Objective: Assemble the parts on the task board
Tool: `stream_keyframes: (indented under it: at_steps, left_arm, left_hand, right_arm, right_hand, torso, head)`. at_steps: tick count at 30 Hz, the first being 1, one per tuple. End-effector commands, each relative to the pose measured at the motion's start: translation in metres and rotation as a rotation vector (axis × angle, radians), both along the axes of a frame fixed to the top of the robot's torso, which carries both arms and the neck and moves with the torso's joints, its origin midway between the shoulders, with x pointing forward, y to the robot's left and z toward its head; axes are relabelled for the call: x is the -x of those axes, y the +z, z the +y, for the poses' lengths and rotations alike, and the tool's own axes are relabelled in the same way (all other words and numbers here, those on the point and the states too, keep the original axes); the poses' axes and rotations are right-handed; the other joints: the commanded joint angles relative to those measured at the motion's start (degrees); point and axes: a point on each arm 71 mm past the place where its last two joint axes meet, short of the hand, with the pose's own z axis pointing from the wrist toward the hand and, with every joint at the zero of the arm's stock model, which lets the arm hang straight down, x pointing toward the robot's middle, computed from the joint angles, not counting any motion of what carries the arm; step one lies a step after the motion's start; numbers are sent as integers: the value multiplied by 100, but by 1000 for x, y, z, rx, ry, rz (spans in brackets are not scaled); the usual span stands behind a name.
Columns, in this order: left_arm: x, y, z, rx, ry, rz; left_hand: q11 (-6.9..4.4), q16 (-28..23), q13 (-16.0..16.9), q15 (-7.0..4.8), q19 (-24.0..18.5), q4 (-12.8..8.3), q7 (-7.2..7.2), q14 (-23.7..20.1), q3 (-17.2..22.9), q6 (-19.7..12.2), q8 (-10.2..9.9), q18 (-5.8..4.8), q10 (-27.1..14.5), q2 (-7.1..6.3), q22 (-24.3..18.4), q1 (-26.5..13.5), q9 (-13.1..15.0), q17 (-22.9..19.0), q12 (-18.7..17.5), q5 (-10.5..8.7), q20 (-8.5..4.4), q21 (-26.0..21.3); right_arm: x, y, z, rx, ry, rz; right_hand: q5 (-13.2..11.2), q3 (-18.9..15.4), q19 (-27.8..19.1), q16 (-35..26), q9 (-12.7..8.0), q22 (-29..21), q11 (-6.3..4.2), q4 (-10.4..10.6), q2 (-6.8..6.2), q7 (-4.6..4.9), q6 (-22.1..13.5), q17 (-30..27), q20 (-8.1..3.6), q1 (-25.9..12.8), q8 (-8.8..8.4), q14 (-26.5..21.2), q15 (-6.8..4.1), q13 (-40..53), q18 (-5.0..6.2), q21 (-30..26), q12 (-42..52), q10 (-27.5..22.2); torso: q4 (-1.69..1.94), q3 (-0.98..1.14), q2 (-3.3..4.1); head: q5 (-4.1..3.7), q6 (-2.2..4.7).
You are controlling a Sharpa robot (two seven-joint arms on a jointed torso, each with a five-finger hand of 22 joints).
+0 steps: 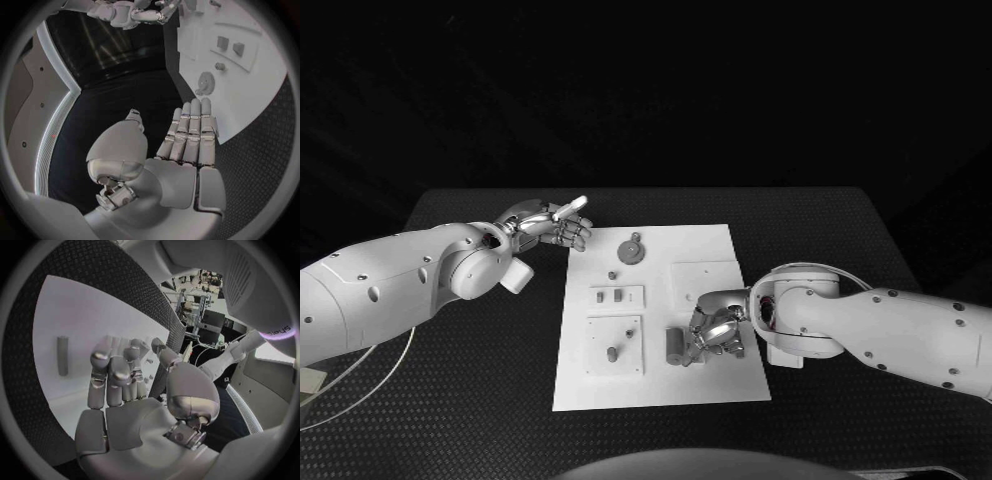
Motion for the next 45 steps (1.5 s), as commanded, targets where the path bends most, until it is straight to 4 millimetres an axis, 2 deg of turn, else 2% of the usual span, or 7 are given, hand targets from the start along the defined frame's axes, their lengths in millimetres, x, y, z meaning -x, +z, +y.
stream_keyframes:
  at_steps: [1, 11, 27, 32, 36, 41, 45]
  left_arm:
    - [1, 1, -3, 13, -20, 7]
    - [1, 0, -3, 12, -24, 10]
    - [2, 0, -3, 6, -29, 19]
    - [1, -1, -4, 7, -33, 20]
    - [1, -1, -3, 5, -31, 21]
    - [2, -1, -3, 5, -31, 21]
    - [2, -1, -3, 5, -32, 22]
  left_hand:
    - [4, -34, -9, -3, -16, -1, 52, 38, -41, -37, 28, 59, -35, 32, -6, 46, -8, 8, -1, -24, 14, -7]
    - [4, -38, -10, -3, -17, -1, 53, 38, -49, -39, 28, 59, -36, 34, -7, 45, -9, 11, -1, -24, 14, -7]
    - [5, -43, -11, -2, -18, 1, 53, 37, -58, -39, 28, 59, -37, 39, -8, 41, -11, 14, -1, -24, 15, -7]
    - [5, -46, -11, -2, -19, 2, 53, 37, -64, -40, 28, 59, -37, 44, -8, 34, -11, 16, -1, -24, 15, -7]
    - [5, -47, -11, -1, -19, 2, 53, 37, -66, -39, 29, 59, -37, 46, -9, 30, -12, 18, 0, -24, 16, -8]
    - [4, -49, -11, -1, -20, 1, 53, 37, -69, -39, 29, 59, -37, 49, -9, 27, -12, 19, 0, -24, 15, -8]
    - [4, -50, -11, -1, -20, 0, 53, 37, -70, -39, 29, 60, -37, 50, -9, 28, -12, 20, 0, -24, 15, -8]
  right_arm:
    - [1, 0, 3, 2, 29, -34]
    - [-2, -5, 4, 62, 24, -75]
    - [-4, -10, 3, 106, 8, -130]
    - [-5, -10, 2, 104, -4, -137]
    - [-5, -11, 0, 107, -2, -132]
    - [-4, -12, 1, 114, 12, -113]
    - [-4, -13, -1, 116, 10, -103]
  right_hand:
    - [20, 22, 46, 36, 9, 73, 16, 33, -76, 42, 84, -8, 12, -6, 14, -2, -46, 6, 212, 26, 31, 42]
    - [20, 27, 67, 48, 36, 70, 1, 149, -62, 25, 146, -9, 22, -31, 40, 6, -58, 8, 212, 24, 36, 61]
    - [20, 9, 72, 72, 67, 81, -25, 397, 164, -2, 206, -3, 21, -196, 52, -3, -83, 16, 212, 25, 38, 85]
    - [20, -37, 53, 80, 71, 85, -27, 752, 638, -3, 210, 1, 33, -533, 40, -15, -85, 17, 212, 16, 31, 86]
    - [21, -77, 25, 96, 82, 105, -31, 765, 818, -8, 209, 11, 18, -644, 33, -29, -90, 28, 212, 33, 34, 80]
    - [20, -102, 12, 103, 87, 113, -33, 705, 781, -9, 207, 15, 10, -663, 29, -36, -92, 34, 212, 46, 35, 77]
    - [20, -94, 1, 104, 98, 113, -33, 498, 687, -9, 202, 12, -5, -580, 22, -43, -92, 41, 212, 62, 34, 71]
  torso:
    - [-1, 1, 1]
    - [2, -3, 0]
    - [1, -3, 1]
    - [2, 0, 1]
    - [1, 0, 1]
    - [1, 2, 1]
    - [0, -1, -1]
  head:
    - [1, -12]
    - [-12, -31]
    - [11, -50]
    - [7, -49]
    - [8, -55]
    - [12, -55]
    - [6, -50]
